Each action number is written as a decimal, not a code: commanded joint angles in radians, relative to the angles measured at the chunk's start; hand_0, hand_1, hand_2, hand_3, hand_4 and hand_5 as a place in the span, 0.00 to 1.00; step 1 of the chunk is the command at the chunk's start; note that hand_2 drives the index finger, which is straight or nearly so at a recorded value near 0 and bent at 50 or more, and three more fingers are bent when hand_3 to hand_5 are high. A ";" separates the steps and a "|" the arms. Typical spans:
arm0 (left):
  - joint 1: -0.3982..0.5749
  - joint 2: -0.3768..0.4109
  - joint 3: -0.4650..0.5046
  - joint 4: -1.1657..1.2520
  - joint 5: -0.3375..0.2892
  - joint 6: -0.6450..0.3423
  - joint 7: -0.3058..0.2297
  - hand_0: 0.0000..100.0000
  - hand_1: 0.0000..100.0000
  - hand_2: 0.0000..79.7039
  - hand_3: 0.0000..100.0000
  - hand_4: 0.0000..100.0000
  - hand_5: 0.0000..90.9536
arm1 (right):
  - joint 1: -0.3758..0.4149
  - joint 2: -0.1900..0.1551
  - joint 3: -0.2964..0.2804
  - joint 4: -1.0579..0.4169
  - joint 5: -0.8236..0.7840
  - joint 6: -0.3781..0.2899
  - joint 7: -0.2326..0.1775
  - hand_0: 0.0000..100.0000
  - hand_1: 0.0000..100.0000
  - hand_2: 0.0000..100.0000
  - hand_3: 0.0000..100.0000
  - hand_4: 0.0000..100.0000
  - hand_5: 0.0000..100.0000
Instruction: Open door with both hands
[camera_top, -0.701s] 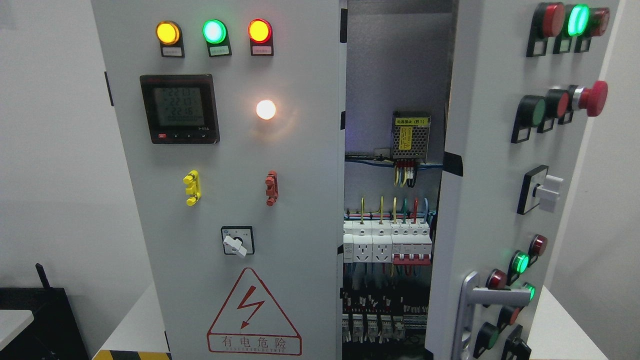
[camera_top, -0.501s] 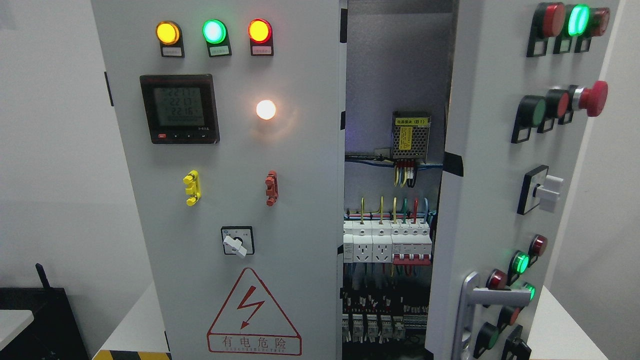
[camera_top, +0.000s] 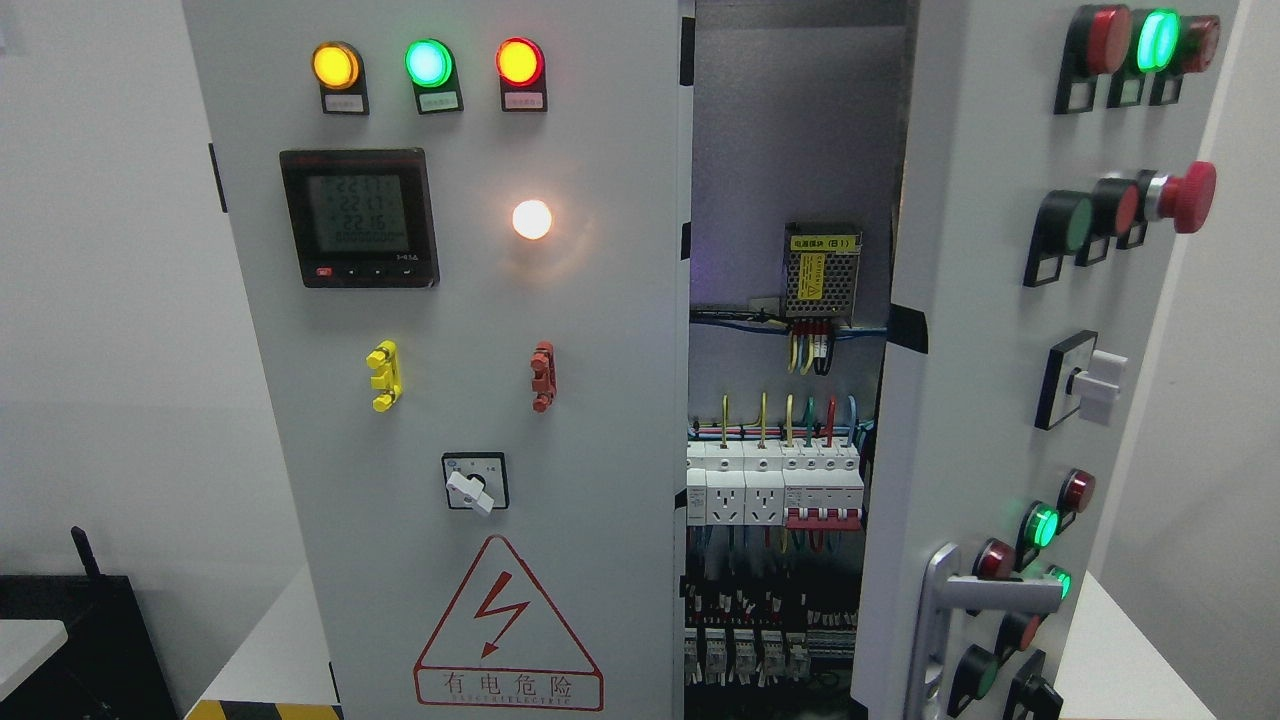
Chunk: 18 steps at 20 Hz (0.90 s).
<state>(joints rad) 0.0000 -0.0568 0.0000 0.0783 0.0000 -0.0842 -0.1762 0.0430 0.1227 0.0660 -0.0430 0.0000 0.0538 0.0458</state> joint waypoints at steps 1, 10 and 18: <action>0.014 0.000 0.009 0.000 0.009 0.000 0.000 0.00 0.00 0.00 0.00 0.00 0.00 | 0.000 0.000 0.000 0.000 0.012 0.000 0.000 0.38 0.00 0.00 0.00 0.00 0.00; 0.021 0.008 0.003 -0.018 0.014 0.000 -0.003 0.00 0.00 0.00 0.00 0.00 0.00 | 0.000 0.000 0.000 0.000 0.012 0.000 -0.001 0.38 0.00 0.00 0.00 0.00 0.00; 0.317 0.190 0.011 -0.858 0.046 -0.011 -0.299 0.00 0.00 0.00 0.00 0.00 0.00 | 0.000 0.000 0.000 0.000 0.012 0.000 -0.001 0.38 0.00 0.00 0.00 0.00 0.00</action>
<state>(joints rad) 0.1452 -0.0172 -0.0001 -0.1529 0.0044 -0.0879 -0.3526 0.0430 0.1227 0.0660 -0.0430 0.0000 0.0538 0.0466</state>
